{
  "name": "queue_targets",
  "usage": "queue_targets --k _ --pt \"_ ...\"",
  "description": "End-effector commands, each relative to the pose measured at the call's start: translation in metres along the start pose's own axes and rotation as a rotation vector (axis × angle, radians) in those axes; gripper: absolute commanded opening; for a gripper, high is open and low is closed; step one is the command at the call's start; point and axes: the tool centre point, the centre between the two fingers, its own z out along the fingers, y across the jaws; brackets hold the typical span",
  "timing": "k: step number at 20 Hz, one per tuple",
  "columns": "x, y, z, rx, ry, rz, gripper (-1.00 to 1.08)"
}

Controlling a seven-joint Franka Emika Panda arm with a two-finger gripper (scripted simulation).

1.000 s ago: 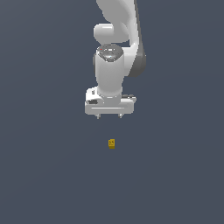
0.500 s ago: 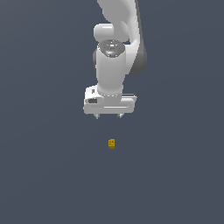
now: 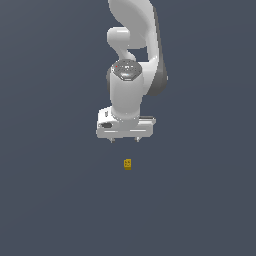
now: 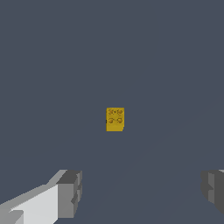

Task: Pick up the object and move it to a goal position.

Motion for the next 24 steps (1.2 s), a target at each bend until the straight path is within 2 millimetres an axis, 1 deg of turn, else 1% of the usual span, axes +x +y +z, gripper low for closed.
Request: queue_targets --k 1,8,13,18,24 --pt "0.006 -0.001 0.013 0.005 -0.004 0.001 1.00" --pt "0.026 -0.003 0.061 0.024 -0.014 0.006 1.00" --pt "0.034 -0.005 0.086 0.034 -0.019 0.009 1.00" --pt "0.037 -0.006 0.100 0.040 -0.022 0.011 1.00" --pt "0.037 -0.006 0.103 0.040 -0.023 0.011 1.00"
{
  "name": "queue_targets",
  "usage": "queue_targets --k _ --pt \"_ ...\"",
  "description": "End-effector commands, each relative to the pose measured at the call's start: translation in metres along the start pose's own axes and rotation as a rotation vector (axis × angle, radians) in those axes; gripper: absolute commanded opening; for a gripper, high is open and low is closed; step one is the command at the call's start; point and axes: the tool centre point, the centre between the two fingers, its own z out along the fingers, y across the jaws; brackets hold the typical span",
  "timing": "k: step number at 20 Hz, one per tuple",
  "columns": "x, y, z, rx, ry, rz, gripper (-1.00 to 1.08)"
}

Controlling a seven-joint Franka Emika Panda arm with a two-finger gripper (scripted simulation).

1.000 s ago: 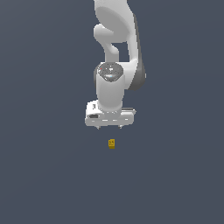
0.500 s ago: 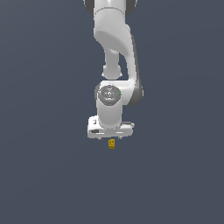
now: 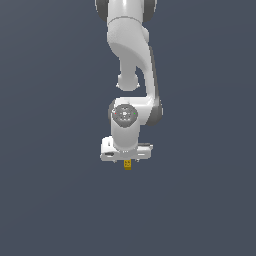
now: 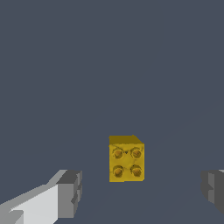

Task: Pick up the object and move it to a goal position.

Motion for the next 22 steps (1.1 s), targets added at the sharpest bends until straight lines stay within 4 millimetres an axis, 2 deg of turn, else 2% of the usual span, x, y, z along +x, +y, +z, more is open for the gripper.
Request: queue_targets --k 1,10,16,17,22 --pt "0.000 0.000 0.003 0.000 0.000 0.000 1.00" --pt "-0.001 0.000 0.043 0.000 0.001 0.000 1.00" --pt "0.001 0.000 0.051 0.000 0.001 0.000 1.00" --pt "0.001 0.000 0.051 0.000 0.001 0.000 -1.00" --pt "0.001 0.000 0.051 0.000 0.001 0.000 -1.00"
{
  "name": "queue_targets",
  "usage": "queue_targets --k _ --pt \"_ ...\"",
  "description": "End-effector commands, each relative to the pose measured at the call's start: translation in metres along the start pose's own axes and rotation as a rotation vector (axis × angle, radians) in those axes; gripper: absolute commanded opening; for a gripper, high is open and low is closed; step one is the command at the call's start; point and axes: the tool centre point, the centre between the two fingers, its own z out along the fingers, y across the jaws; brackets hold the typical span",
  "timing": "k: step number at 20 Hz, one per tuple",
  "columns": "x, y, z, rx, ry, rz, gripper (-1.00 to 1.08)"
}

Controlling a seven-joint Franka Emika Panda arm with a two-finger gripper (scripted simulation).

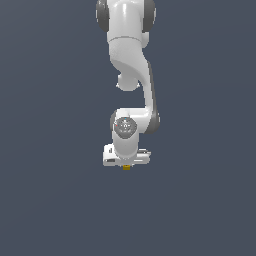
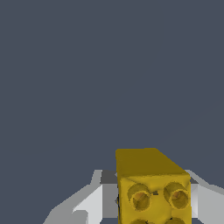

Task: Pick up the object and move it to a goal position.

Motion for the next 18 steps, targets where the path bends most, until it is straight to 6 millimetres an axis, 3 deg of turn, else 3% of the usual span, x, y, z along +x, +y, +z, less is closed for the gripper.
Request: queue_targets --k 1,10,18 --pt "0.000 0.001 0.000 0.000 0.000 0.001 -1.00" --pt "0.000 0.006 -0.009 0.000 0.000 0.001 -1.00" --pt "0.002 0.041 -0.059 0.000 0.001 0.001 -1.00"
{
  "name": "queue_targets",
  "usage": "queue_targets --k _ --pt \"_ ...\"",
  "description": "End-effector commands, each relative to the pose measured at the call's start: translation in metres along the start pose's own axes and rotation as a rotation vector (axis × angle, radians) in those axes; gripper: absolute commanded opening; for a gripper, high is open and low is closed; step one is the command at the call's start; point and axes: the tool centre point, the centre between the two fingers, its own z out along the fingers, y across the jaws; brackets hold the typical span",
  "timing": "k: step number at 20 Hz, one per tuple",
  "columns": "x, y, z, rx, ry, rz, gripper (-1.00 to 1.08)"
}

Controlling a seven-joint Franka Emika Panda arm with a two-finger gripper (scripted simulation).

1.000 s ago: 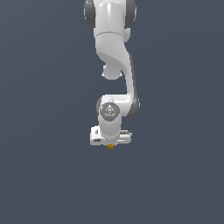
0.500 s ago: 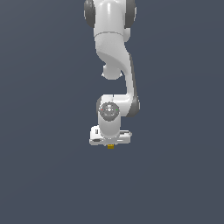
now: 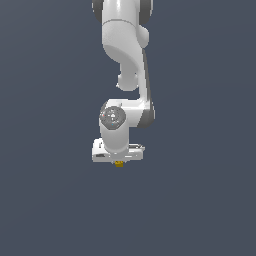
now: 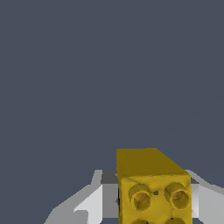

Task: Pick up the object and move it to a goal position.

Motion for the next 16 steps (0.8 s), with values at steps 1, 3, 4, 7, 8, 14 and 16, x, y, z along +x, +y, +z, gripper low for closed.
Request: queue_targets --k 1,3,4,7,8,14,16 --pt "0.001 0.015 -0.022 0.000 0.002 0.001 -1.00" --pt "0.002 0.027 -0.040 0.000 0.002 0.001 -1.00" --pt "0.003 0.034 -0.050 0.000 0.002 0.001 -1.00" --pt "0.004 0.054 -0.079 0.000 0.002 0.001 -1.00" --pt "0.005 0.060 -0.088 0.000 0.002 0.001 -1.00" --pt "0.009 0.094 -0.138 0.000 0.002 0.001 -1.00" --pt "0.011 0.102 -0.150 0.000 0.002 0.001 -1.00"
